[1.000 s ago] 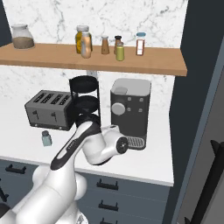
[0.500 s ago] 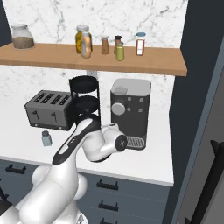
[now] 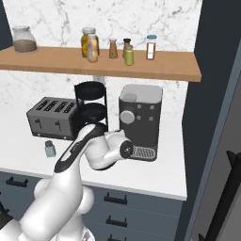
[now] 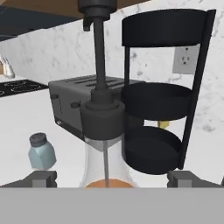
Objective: Put the shaker and condiment bottle from the counter next to their counterparts in the cabinet.
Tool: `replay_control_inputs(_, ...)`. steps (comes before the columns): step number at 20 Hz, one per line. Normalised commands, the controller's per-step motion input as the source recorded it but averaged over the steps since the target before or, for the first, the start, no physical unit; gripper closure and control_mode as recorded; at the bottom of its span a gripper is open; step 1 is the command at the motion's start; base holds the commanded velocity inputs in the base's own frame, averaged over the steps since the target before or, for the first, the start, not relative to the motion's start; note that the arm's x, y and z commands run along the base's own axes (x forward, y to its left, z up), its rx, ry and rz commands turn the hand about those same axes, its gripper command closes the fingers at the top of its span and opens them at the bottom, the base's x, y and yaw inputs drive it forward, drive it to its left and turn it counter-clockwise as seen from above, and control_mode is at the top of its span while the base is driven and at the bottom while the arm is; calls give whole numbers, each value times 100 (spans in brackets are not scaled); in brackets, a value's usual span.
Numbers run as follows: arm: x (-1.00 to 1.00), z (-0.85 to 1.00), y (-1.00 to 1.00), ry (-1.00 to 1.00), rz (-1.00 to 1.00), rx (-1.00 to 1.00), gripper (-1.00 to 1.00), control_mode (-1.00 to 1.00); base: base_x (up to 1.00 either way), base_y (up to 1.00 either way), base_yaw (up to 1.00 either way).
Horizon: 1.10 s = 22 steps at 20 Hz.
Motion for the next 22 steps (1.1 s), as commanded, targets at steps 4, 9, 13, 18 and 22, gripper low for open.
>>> replay_control_inputs(4, 14, 0, 23, 0, 0, -1, -100, -100, 0, 0, 0)
replay_control_inputs(9, 2, 0, 0, 0, 0, 0, 100, -100, 0, 0, 0)
replay_control_inputs(13, 5, -3, 5, 3, 0, -1, 100, -100, 0, 0, 0)
replay_control_inputs(18, 11, 1, -12, -4, -1, 0, 100, -100, 0, 0, 0)
replay_control_inputs(22, -4, 51, -39, -27, 0, -1, 100, -100, 0, 0, 0)
